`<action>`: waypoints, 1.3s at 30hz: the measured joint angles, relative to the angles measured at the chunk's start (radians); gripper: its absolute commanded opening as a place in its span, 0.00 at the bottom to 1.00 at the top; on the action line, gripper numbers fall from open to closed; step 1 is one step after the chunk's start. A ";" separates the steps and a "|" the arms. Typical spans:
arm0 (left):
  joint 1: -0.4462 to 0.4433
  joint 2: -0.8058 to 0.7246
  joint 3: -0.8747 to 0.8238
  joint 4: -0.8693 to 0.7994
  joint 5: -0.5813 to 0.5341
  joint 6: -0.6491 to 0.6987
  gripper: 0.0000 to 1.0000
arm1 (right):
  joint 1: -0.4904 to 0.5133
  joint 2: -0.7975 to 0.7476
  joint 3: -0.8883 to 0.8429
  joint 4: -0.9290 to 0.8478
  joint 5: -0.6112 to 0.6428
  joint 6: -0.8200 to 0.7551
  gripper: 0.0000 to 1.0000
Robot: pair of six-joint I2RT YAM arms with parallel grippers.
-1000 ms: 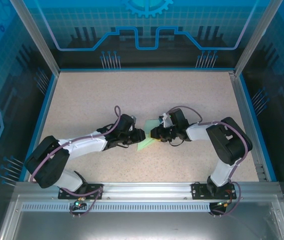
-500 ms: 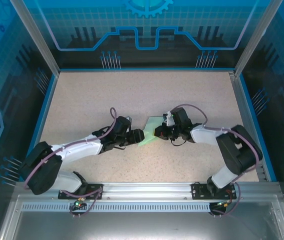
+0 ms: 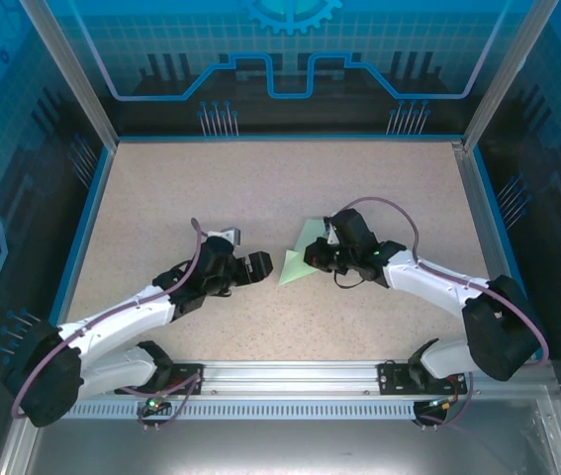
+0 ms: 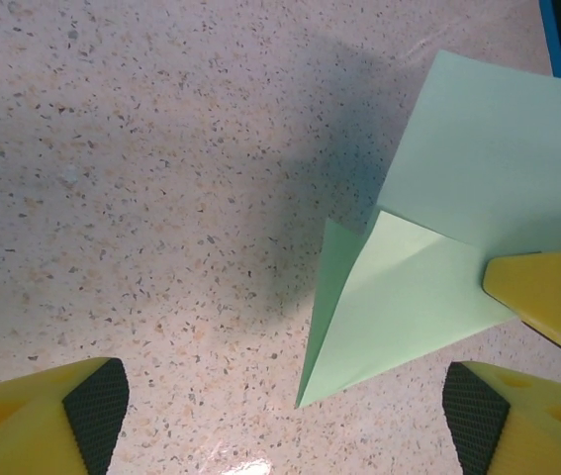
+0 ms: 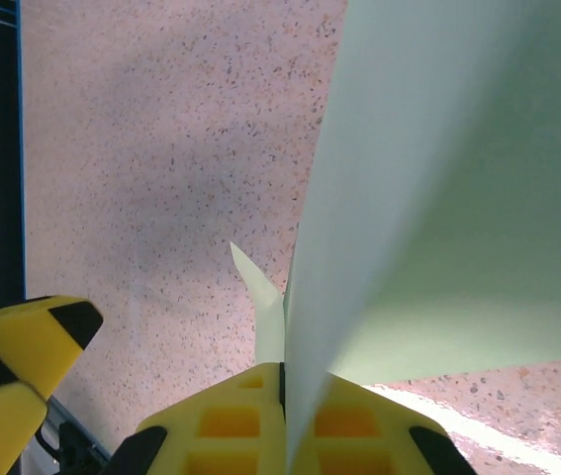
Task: Fold a paper plane with a square sheet of paper (pick it up from the middle)
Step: Fourth fold the wing at the center of the table.
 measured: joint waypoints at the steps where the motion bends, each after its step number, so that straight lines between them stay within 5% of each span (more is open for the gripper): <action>1: 0.000 0.001 -0.007 0.011 0.001 0.017 0.91 | 0.006 0.012 0.002 0.001 0.007 0.013 0.01; 13: -0.095 0.151 -0.090 0.315 0.012 0.383 0.90 | 0.044 0.146 -0.019 0.136 0.064 0.210 0.01; 26: -0.103 0.460 -0.103 0.658 0.035 0.695 0.79 | 0.033 0.214 0.027 0.037 0.026 0.335 0.01; 31: -0.103 0.535 -0.106 0.766 0.067 0.752 0.71 | 0.018 0.229 0.060 -0.011 -0.010 0.352 0.01; 39: -0.103 0.591 -0.106 0.849 0.110 0.799 0.45 | 0.009 0.245 0.093 -0.053 -0.048 0.360 0.02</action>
